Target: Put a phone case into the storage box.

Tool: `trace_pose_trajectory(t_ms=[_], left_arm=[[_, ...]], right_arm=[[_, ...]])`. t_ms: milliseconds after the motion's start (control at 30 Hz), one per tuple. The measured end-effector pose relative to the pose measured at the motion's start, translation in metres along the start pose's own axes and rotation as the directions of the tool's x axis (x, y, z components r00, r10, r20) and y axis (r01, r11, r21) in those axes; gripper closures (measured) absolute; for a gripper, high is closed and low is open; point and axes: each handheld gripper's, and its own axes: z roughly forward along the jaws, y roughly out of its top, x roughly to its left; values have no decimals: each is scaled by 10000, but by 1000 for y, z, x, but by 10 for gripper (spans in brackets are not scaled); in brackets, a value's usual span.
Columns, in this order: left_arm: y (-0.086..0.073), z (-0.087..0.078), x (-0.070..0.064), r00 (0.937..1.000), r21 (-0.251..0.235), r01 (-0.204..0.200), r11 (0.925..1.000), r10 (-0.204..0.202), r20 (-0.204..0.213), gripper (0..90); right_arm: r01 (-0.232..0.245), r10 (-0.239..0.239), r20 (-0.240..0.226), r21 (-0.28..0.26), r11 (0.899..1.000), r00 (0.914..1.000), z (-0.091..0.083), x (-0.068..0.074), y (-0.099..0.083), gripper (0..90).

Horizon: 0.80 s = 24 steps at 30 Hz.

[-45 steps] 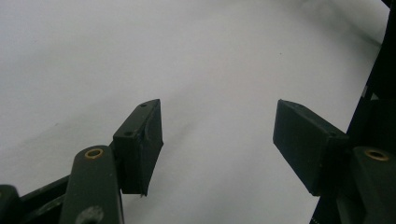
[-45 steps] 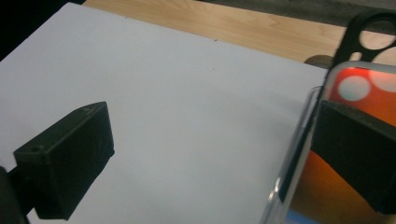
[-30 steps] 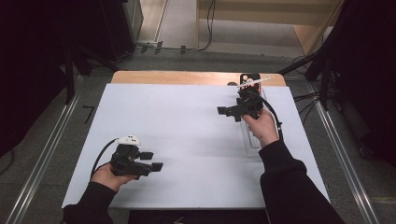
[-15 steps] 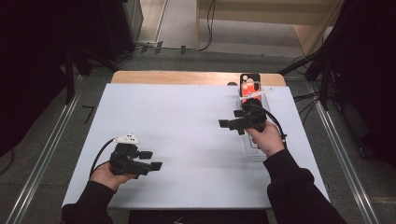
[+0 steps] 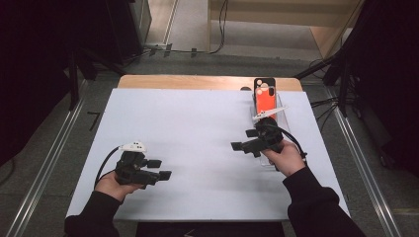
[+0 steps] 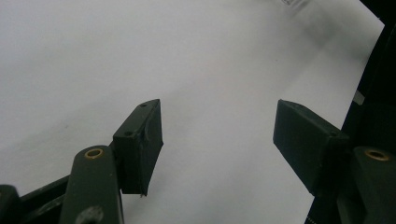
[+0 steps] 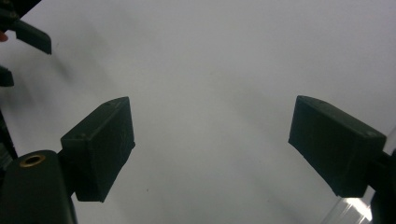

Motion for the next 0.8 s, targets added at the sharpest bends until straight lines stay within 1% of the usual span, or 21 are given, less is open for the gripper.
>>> trace_pose_trajectory(t_ms=[67,100,200,333,467,567,633,700,800], left_arm=[[0,-1,0,10000,14,-13,10000,13,29,332],[0,-1,-1,10000,16,-24,10000,24,25,332],[-1,-1,-1,10000,-19,-51,10000,51,79,332],[-1,-2,-2,9998,1,-148,9999,148,99,331],[-2,-2,-4,9998,-56,-149,9999,149,138,331],[-3,-2,-5,9996,-55,-214,9998,215,169,331],[-4,-2,-6,9995,-53,-258,9997,258,186,331],[-4,-2,-7,9995,-57,-239,9997,241,198,331],[-6,-3,-8,9992,-24,-333,9994,333,218,331]], right_arm=[[67,-66,-97,128,9999,9999,0,2,-4,181],[102,-100,-119,172,9998,9999,0,4,-6,188],[310,-307,-146,216,9993,9994,0,7,-12,188],[460,-455,-185,265,9986,9988,-2,11,-20,188],[561,-551,-345,306,9980,9979,-4,14,-28,188],[718,-708,-261,407,9966,9972,-4,16,-35,189],[812,-802,-276,408,9959,9964,-5,17,-39,189],[910,-898,-267,480,9947,9956,-5,19,-43,189],[1053,-1039,-250,618,9925,9943,-6,20,-49,189]])
